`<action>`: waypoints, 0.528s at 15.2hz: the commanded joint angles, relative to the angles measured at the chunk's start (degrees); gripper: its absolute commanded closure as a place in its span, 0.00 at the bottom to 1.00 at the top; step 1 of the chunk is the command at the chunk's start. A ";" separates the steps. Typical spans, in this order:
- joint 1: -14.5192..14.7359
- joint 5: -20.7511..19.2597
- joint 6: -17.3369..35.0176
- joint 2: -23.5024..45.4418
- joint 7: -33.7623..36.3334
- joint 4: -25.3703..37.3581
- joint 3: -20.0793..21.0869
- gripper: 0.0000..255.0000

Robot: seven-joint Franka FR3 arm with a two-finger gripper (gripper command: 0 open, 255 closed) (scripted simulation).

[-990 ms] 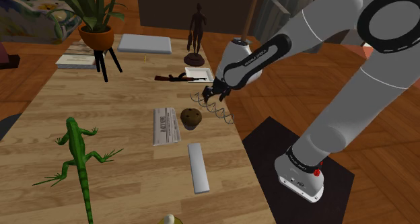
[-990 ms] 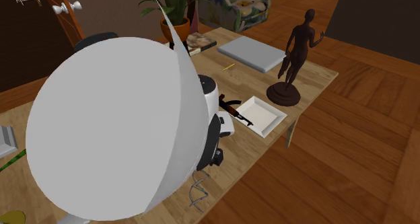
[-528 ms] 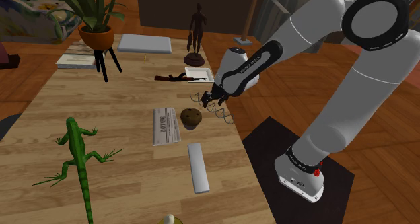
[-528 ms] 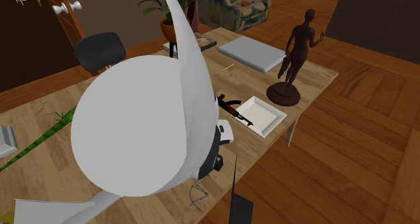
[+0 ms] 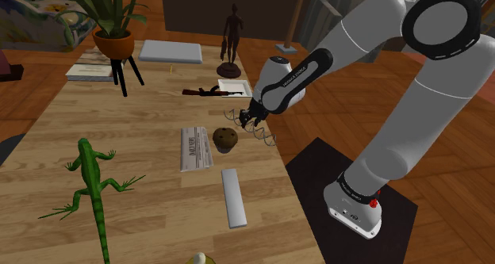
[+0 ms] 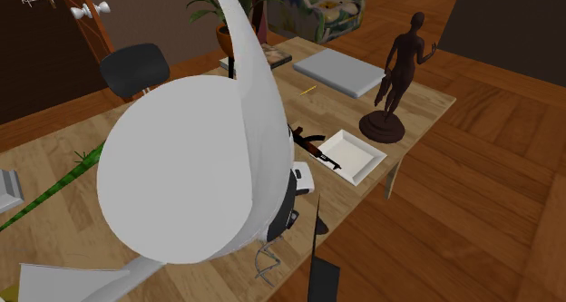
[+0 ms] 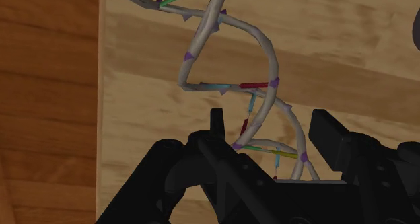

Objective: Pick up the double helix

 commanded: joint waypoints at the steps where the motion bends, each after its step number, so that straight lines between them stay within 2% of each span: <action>1: -0.03 -0.02 0.04 0.10 -0.01 0.01 -0.04 1.00; 8: -0.20 0.74 -5.10 -4.82 -0.43 0.24 0.11 1.00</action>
